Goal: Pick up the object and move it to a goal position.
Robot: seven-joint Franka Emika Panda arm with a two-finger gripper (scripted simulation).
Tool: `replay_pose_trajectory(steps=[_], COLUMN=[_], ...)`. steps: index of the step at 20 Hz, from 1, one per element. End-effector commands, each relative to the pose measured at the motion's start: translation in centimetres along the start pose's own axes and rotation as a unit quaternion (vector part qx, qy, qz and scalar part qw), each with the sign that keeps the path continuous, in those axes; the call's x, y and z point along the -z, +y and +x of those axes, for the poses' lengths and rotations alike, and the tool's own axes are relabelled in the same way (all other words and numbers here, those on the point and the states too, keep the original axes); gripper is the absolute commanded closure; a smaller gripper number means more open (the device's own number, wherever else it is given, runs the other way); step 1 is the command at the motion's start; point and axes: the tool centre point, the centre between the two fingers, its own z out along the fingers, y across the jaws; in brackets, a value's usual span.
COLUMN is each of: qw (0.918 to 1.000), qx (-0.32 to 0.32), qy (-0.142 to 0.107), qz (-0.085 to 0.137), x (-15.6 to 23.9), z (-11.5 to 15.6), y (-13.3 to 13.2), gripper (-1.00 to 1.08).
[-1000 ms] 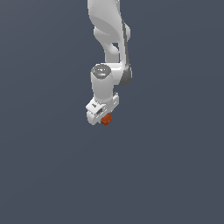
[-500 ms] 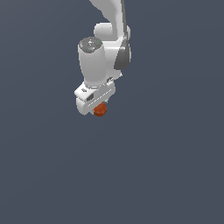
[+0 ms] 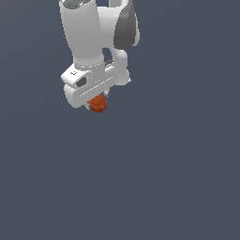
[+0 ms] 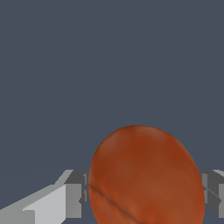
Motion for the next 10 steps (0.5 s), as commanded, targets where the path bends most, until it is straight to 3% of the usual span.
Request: replay_pose_trajectory(steps=[1, 10], qw=[1.0, 1.0], qx=[0.0, 0.0], qy=[0.0, -0.001], qz=[0.0, -0.001], x=[1.9, 5.3], z=[-0.2, -0.5], y=[0.5, 1.7], gripper=[1.08, 1.08])
